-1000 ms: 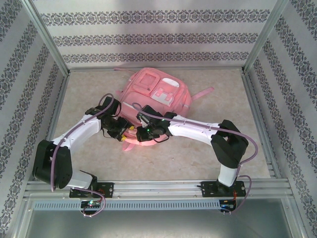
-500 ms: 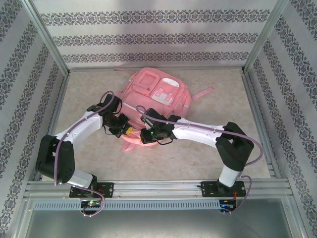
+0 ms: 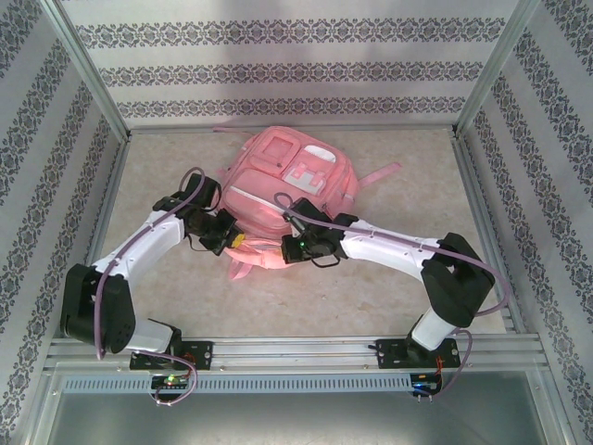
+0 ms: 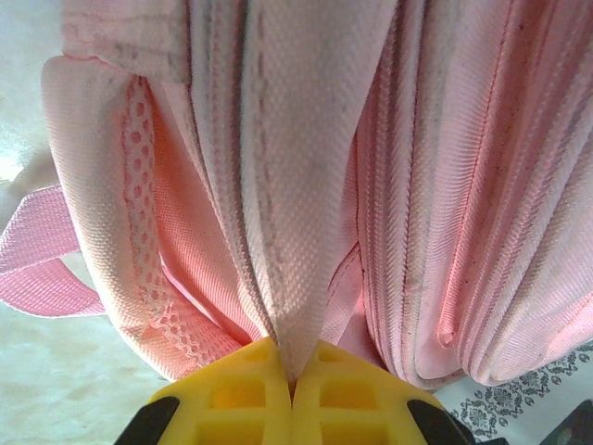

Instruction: Pack the student bag

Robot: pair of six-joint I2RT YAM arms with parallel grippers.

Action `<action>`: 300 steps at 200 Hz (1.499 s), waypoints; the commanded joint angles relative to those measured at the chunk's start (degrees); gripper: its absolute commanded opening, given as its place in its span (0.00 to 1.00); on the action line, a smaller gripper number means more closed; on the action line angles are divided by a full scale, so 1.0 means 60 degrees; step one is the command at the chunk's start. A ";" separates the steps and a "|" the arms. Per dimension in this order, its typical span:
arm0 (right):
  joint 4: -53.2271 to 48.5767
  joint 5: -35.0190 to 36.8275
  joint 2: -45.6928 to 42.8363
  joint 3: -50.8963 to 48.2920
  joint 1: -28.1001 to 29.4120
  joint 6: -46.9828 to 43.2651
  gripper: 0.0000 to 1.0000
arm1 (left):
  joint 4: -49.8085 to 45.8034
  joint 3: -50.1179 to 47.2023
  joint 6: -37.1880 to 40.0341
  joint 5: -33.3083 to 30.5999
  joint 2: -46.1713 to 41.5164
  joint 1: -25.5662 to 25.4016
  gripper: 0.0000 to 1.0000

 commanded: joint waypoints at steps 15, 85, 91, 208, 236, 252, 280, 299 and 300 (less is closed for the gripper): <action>-0.0879 0.0770 -0.0146 -0.0209 -0.0667 -0.0353 0.00 | -0.0282 0.0362 0.0205 -0.0597 -0.0551 0.0312 0.00; -0.0667 0.0854 -0.0117 -0.0746 -0.2284 -0.0243 0.00 | -0.0198 0.0192 0.0242 -0.0455 -0.0687 0.0331 0.00; -0.0666 0.0907 -0.0095 -0.0771 -0.2436 -0.0223 0.00 | -0.0198 0.0197 0.0250 -0.0435 -0.0692 0.0329 0.00; -0.2458 0.2813 -0.2661 -0.0463 -0.2056 -0.0109 0.51 | 0.0542 -0.0386 0.0218 -0.0543 -0.0791 -0.1255 0.00; -0.3406 0.4275 -0.4293 -0.0543 -0.1817 -0.0017 0.54 | 0.0703 -0.0530 0.0117 -0.0797 -0.0800 -0.2701 0.00; -0.3849 0.4498 -0.5060 -0.0626 -0.1796 0.0035 0.54 | 0.0596 -0.0612 0.0241 -0.0917 -0.0770 -0.3474 0.02; -0.4295 0.4370 -0.6236 -0.1053 -0.1791 0.0008 0.54 | 0.0531 -0.0753 0.0512 -0.1094 -0.0515 -0.4564 0.07; -0.4333 0.4336 -0.7054 -0.1518 -0.1798 0.0033 0.54 | 0.0730 -0.0612 0.0547 -0.1206 -0.0147 -0.5360 0.06; -0.4331 0.4333 -0.7094 -0.1538 -0.1805 0.0035 0.54 | 0.0728 -0.0584 0.0551 -0.1216 -0.0118 -0.5407 0.06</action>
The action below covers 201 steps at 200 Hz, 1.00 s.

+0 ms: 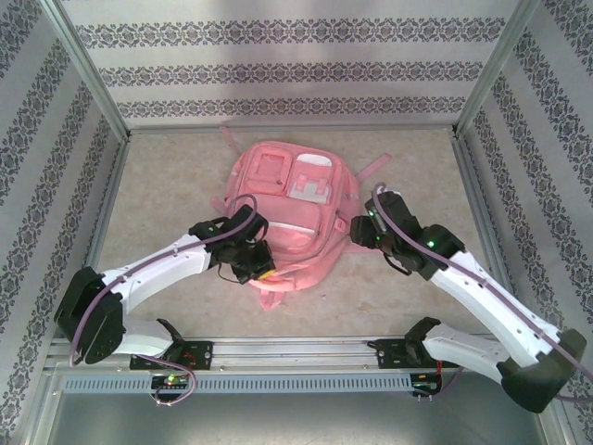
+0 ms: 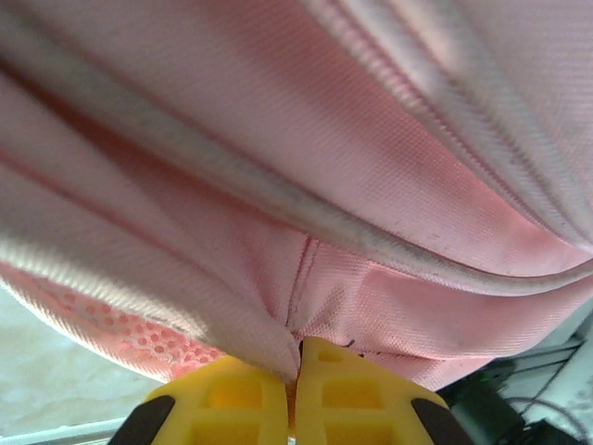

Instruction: Pack the student bag

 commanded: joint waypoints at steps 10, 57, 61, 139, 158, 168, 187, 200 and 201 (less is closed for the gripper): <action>-0.0713 0.0378 -0.1157 -0.0735 -0.0007 0.0181 0.54 | 0.0133 0.0419 0.0504 0.0057 0.0626 -0.1324 0.07; -0.0671 0.0140 -0.1902 -0.0984 -0.0272 -0.0015 0.56 | -0.0706 0.1763 0.1381 0.0330 0.2322 -0.2246 0.28; -0.0659 0.0132 -0.1913 -0.0986 -0.0282 -0.0046 0.56 | -0.0727 0.1838 0.1456 0.0381 0.2388 -0.2270 0.29; -0.0501 -0.0713 -0.2009 -0.0112 -0.0431 -0.1551 0.98 | -0.2199 0.2577 0.3593 -0.0227 0.1403 -0.2260 0.65; -0.0191 -0.1259 -0.2011 0.0297 -0.0449 -0.2260 0.98 | -0.2304 0.3142 0.4432 -0.0494 0.0633 -0.2038 0.99; 0.0017 -0.1007 -0.2011 0.0379 -0.0449 -0.2278 0.98 | -0.2314 0.3535 0.4999 -0.0701 0.0310 -0.1877 0.99; 0.0698 -0.0389 -0.2038 0.0246 -0.0450 -0.2471 0.98 | -0.2475 0.4070 0.6061 -0.2255 -0.0235 -0.1548 0.99; 0.1595 -0.0213 -0.2110 -0.0137 -0.0449 -0.2663 0.98 | -0.2311 0.3989 0.6522 -0.3961 -0.0645 -0.1072 0.99; 0.1712 -0.0213 -0.2119 -0.0176 -0.0449 -0.2697 0.98 | -0.2288 0.3963 0.6546 -0.4100 -0.0681 -0.1027 0.99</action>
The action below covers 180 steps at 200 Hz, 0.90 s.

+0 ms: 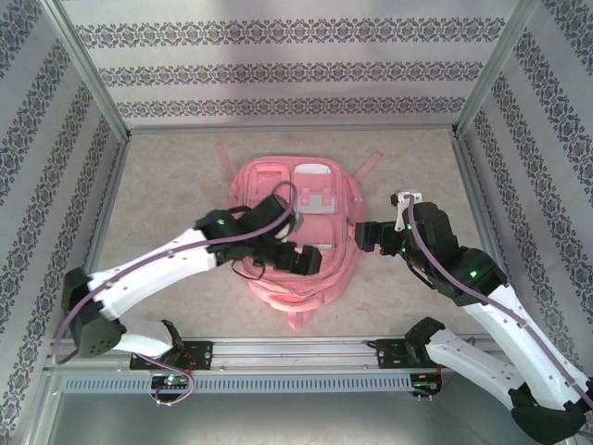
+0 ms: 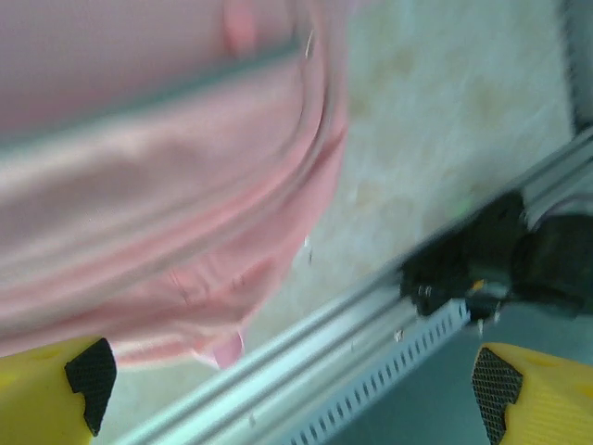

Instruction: Pack the student bag

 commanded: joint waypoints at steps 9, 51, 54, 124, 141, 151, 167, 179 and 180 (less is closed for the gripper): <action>0.2253 0.0473 -0.0142 -0.0688 -0.0064 -0.0950 0.98 | 0.0048 -0.0231 0.2063 -0.4203 -0.0963 0.1090 0.99; 0.5288 0.1686 0.0818 -0.1897 -0.0290 -0.2518 0.98 | 0.4502 -0.3900 0.4894 -0.4875 -0.2121 0.4461 0.99; 0.5585 0.1732 0.0935 -0.1998 -0.0304 -0.2699 0.98 | 0.4883 -0.4201 0.4899 -0.4979 -0.2128 0.4653 0.99; 0.9550 -0.0386 0.3279 -0.4087 -0.2423 -0.4230 0.98 | 1.1299 -0.8596 0.5403 -0.3308 -0.1441 0.8428 0.99; 1.0151 -0.0484 0.3280 -0.4858 -0.3443 -0.3731 0.98 | 1.2640 -0.8852 0.5395 -0.2810 -0.0782 0.8862 0.99; 1.0203 -0.0846 0.3393 -0.5121 -0.4241 -0.3526 0.98 | 1.3964 -0.9036 0.6046 -0.2300 -0.0360 0.8888 0.99; 1.0646 -0.1882 0.3526 -0.5704 -0.5575 -0.3099 0.98 | 1.5966 -0.9363 0.5895 -0.1959 0.0611 0.9105 0.99; 1.1788 -0.2605 0.3680 -0.6218 -0.6293 -0.2487 0.98 | 1.7598 -0.9729 0.5816 -0.1899 0.1771 0.9159 0.99; 1.1793 -0.2639 0.3675 -0.6220 -0.6357 -0.2456 0.98 | 1.7857 -0.9769 0.5819 -0.1853 0.1829 0.9159 0.99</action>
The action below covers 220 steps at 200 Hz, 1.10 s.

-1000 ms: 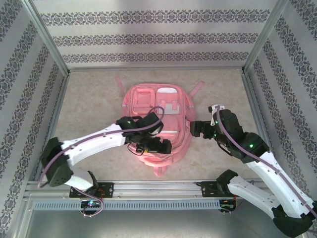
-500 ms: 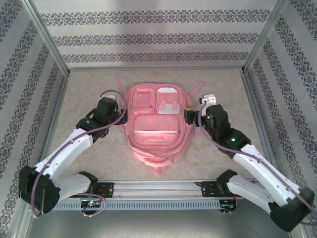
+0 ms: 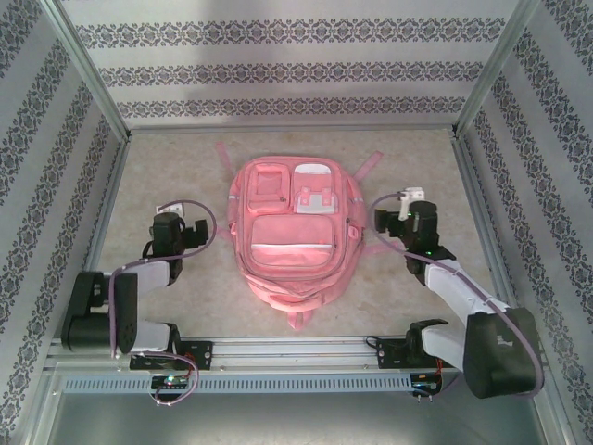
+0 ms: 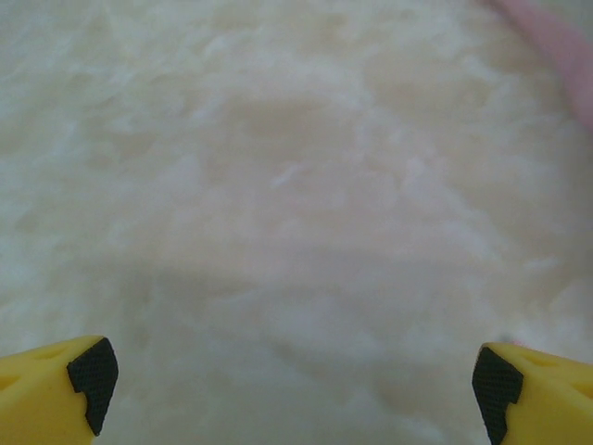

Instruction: Pack the student bag

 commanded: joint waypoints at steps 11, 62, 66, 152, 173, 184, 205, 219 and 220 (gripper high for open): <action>0.1512 -0.1917 0.0131 -0.0741 -0.1496 0.1221 0.98 | 0.5008 -0.0490 0.0506 0.1929 0.1658 0.0400 0.99; 0.6141 -0.2699 0.1696 -0.1590 -0.1670 0.1193 0.98 | 0.2774 0.0504 0.1002 0.1795 0.1539 0.0036 0.99; 0.6226 -0.2811 0.1825 -0.1542 -0.1669 0.1026 0.98 | 0.2956 0.0445 0.1000 0.1779 0.1601 0.0033 0.99; 0.6510 0.0645 0.3788 -0.0573 -0.0068 0.0139 0.98 | 0.2608 0.0555 0.1000 0.1314 0.1541 -0.0101 0.99; 0.6190 0.0616 0.3605 -0.0558 -0.0072 0.0116 0.98 | 0.2616 0.0533 0.1014 0.1223 0.1541 -0.0157 0.99; 0.6336 0.0616 0.3666 -0.0569 -0.0073 0.0110 0.98 | 0.2615 0.0540 0.1015 0.1233 0.1542 -0.0161 0.99; 0.6249 0.0613 0.3637 -0.0559 -0.0058 0.0075 0.98 | 0.2615 0.0540 0.1014 0.1219 0.1546 -0.0165 0.99; 0.6263 0.0603 0.3637 -0.0559 -0.0056 0.0091 0.98 | 0.2610 0.0546 0.1037 0.1174 0.1547 -0.0193 0.99; 0.6260 0.0601 0.3637 -0.0559 -0.0057 0.0097 0.98 | 0.2605 0.0551 0.1033 0.1174 0.1541 -0.0186 0.99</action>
